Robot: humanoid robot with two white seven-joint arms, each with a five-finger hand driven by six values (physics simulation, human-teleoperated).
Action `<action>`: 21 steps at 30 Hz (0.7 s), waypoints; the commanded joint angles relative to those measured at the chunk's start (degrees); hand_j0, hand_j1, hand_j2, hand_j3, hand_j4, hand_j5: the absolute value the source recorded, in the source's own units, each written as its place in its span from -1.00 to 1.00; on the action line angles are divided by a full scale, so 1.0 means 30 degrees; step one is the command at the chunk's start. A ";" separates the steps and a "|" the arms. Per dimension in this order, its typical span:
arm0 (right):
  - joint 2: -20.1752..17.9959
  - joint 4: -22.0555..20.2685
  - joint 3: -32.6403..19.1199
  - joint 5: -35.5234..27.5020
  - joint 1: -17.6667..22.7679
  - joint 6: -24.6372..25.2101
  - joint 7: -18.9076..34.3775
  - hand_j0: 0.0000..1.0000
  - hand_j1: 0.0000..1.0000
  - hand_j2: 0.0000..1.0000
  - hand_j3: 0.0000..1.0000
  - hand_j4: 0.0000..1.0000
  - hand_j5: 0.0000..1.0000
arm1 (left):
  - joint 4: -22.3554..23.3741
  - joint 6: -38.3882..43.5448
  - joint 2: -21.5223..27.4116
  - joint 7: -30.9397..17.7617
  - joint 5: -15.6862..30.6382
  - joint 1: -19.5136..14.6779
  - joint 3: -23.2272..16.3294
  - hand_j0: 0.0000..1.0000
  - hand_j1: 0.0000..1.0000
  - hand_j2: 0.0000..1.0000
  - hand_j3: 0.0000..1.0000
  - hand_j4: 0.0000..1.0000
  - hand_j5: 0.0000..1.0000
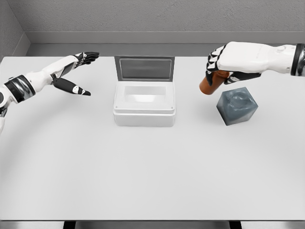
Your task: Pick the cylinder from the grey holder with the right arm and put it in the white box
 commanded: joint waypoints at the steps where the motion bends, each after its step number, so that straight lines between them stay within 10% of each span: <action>1: 0.0235 -0.0017 -0.0040 -0.0110 0.0000 0.0064 -0.0016 -0.21 -0.21 -0.21 -0.21 -0.21 -0.21 | 0.0044 0.0021 0.0000 0.0004 0.0125 0.0000 -0.0023 1.00 1.00 1.00 1.00 1.00 1.00; 21: 0.1671 0.0247 0.0019 -0.0139 -0.0586 0.0064 -0.0016 -0.21 -0.21 -0.21 -0.21 -0.21 -0.21 | -0.0014 0.0051 0.0118 0.0004 0.0125 0.0029 -0.0023 1.00 1.00 1.00 1.00 1.00 1.00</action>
